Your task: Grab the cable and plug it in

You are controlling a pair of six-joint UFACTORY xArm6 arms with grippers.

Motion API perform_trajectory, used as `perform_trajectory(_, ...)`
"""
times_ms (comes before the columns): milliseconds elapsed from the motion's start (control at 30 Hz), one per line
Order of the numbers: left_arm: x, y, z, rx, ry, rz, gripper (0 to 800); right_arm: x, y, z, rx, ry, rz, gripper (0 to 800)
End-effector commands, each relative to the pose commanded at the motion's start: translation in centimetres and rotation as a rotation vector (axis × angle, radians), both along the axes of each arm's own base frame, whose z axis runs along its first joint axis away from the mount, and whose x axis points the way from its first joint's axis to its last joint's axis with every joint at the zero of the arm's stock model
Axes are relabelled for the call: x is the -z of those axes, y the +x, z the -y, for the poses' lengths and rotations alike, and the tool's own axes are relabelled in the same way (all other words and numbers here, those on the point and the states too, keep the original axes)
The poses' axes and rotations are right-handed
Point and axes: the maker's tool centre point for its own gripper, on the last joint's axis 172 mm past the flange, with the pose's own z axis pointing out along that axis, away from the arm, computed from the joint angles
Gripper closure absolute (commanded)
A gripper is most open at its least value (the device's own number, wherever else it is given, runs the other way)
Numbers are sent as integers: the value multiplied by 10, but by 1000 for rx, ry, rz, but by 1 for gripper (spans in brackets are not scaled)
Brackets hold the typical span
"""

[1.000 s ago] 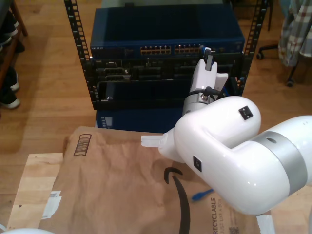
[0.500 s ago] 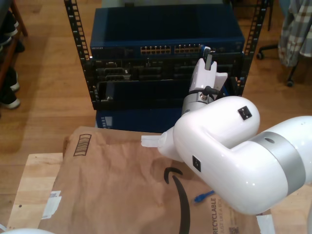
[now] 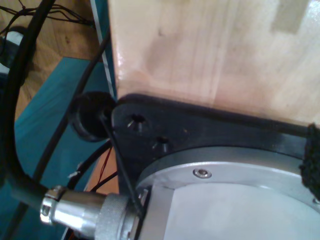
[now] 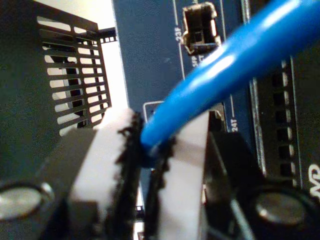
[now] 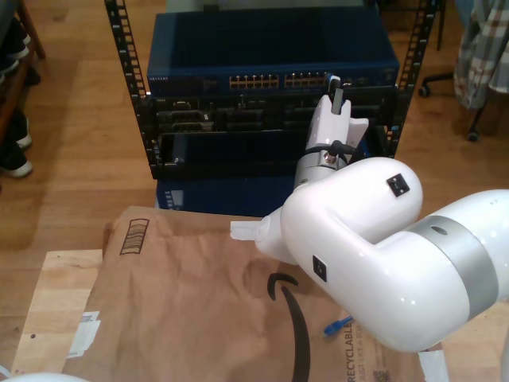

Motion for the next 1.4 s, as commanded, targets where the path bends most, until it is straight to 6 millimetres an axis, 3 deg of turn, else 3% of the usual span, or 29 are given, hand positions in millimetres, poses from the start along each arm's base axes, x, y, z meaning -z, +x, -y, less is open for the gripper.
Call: perform_trajectory(1400,0,0,0,0,0,0,0,-5,5,0,3,11,17,800)
